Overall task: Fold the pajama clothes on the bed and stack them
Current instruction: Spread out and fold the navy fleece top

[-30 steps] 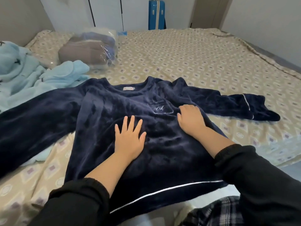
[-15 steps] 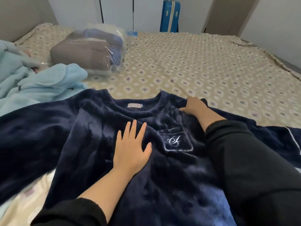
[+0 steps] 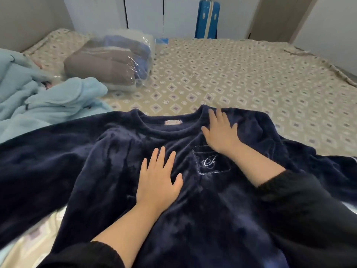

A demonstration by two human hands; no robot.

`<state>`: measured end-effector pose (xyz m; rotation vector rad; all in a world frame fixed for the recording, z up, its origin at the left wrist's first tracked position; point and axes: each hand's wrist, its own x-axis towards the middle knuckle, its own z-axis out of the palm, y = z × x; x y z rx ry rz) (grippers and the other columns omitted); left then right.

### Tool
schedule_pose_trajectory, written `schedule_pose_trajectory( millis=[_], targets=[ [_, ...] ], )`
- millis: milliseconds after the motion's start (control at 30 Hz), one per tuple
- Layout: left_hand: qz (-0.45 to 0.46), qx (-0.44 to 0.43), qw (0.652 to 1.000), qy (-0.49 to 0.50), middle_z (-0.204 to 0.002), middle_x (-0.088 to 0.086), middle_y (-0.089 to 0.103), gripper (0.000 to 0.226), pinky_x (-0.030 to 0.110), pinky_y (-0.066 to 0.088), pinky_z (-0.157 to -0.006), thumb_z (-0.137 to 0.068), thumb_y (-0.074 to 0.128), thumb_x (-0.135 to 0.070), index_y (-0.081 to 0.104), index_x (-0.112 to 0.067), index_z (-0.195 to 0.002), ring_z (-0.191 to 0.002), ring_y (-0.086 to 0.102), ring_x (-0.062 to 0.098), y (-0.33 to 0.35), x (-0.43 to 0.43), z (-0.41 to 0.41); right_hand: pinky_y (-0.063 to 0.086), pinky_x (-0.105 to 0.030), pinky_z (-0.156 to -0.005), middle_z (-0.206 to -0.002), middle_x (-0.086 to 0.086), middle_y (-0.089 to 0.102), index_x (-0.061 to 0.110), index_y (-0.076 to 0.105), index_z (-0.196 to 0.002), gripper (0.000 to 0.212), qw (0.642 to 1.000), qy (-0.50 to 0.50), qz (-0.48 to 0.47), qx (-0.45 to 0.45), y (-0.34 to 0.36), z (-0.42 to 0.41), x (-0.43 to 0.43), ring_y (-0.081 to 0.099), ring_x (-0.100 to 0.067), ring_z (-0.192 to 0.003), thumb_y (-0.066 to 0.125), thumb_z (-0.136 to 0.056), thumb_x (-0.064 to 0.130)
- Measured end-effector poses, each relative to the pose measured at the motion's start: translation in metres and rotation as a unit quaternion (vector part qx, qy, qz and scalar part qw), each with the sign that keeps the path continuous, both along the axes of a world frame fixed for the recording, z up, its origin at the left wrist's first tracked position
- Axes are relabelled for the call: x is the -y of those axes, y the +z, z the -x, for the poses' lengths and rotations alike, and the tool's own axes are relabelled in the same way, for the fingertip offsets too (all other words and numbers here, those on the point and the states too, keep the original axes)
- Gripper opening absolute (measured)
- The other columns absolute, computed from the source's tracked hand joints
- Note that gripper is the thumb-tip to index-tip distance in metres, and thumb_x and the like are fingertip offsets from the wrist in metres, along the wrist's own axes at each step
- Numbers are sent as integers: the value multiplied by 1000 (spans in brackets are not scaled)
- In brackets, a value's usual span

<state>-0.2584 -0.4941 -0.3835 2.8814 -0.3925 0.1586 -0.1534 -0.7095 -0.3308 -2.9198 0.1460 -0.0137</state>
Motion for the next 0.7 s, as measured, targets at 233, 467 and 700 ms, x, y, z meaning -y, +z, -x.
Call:
schedule_pose_trajectory(
  millis=[233,467,700],
  targets=[
    [-8,-11,1000,13,-162,2,4,65,44,5,-120,-94,26,-49,11,-27,-154,-149,-3,19,5,1,0,3,-56,-115,-162,3,-7,34,2,-153,59,994,55,76,-59,-33,113,-6,-8,-19,-148,19,-99,53],
    [-67,-53,996,-12,-162,4,-3,61,42,2,-120,-102,22,-42,0,-22,-155,-149,-5,22,19,-23,50,9,-53,-116,-162,-7,0,23,5,-154,57,996,-16,39,-77,-24,149,-37,-1,-24,-148,20,-102,42],
    [-81,-72,994,16,-162,-2,7,58,47,2,-118,-100,32,-43,18,-26,-154,-149,-2,19,34,-137,136,6,-54,-115,-161,-11,0,15,8,-154,63,998,49,-13,-40,0,206,-141,-2,-28,-148,22,-102,48]
  ],
)
